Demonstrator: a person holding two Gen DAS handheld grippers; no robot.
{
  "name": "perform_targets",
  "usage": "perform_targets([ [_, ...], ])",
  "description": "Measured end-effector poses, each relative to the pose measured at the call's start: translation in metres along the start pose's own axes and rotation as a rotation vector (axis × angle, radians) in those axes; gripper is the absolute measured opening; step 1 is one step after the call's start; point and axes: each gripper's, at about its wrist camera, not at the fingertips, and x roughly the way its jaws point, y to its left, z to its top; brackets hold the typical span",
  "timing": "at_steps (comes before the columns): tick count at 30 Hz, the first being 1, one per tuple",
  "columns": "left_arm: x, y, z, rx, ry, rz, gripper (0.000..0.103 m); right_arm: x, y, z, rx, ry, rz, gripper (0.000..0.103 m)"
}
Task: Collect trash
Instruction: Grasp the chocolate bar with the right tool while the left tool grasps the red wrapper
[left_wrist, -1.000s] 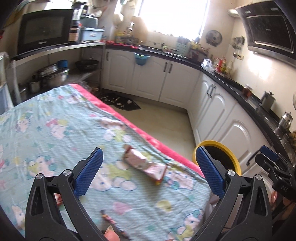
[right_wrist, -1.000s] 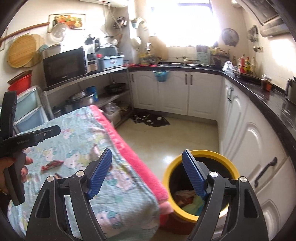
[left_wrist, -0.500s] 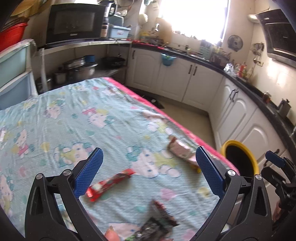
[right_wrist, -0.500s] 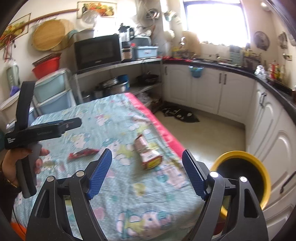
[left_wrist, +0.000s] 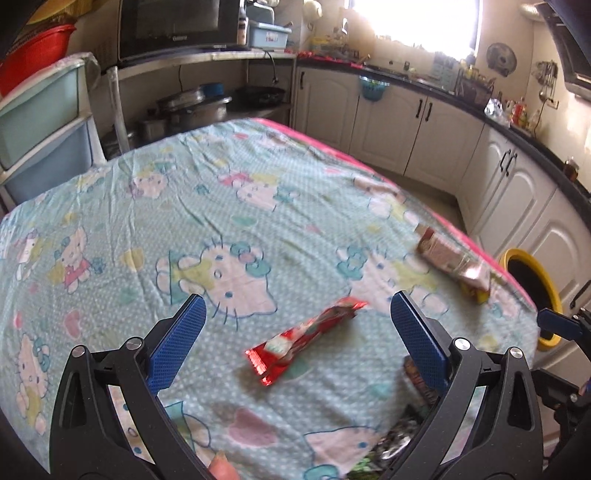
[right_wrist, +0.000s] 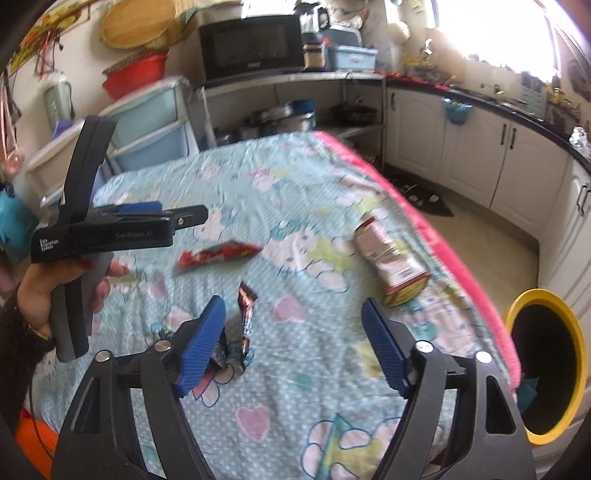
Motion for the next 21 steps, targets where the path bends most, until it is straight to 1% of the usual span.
perform_targets([
  [3, 0.012, 0.001, -0.007, 0.025, 0.031, -0.001, 0.092, 0.017, 0.007, -0.005, -0.020, 0.045, 0.016, 0.065],
  [7, 0.027, 0.002, -0.015, 0.057, 0.074, -0.025, 0.092, 0.034, 0.011, -0.012, -0.031, 0.097, 0.031, 0.057],
  [12, 0.044, -0.001, -0.020, 0.107, 0.115, -0.049, 0.092, 0.053, 0.017, -0.021, -0.036, 0.156, 0.058, 0.047],
  [14, 0.052, -0.002, -0.021, 0.119, 0.129, -0.052, 0.091, 0.059, 0.017, -0.023, -0.034, 0.175, 0.067, 0.042],
  [15, 0.054, -0.002, -0.022, 0.122, 0.135, -0.054, 0.088, 0.062, 0.017, -0.024, -0.031, 0.185, 0.071, 0.041],
  [17, 0.060, -0.001, -0.022, 0.122, 0.148, -0.065, 0.080, 0.068, 0.017, -0.026, -0.025, 0.204, 0.085, 0.034],
  [18, 0.062, -0.002, -0.022, 0.119, 0.153, -0.068, 0.075, 0.071, 0.018, -0.028, -0.023, 0.212, 0.091, 0.033],
  [20, 0.064, -0.001, -0.022, 0.120, 0.155, -0.071, 0.068, 0.073, 0.018, -0.029, -0.025, 0.214, 0.100, 0.025],
  [21, 0.064, -0.001, -0.022, 0.122, 0.155, -0.068, 0.062, 0.073, 0.019, -0.029, -0.029, 0.215, 0.101, 0.022],
])
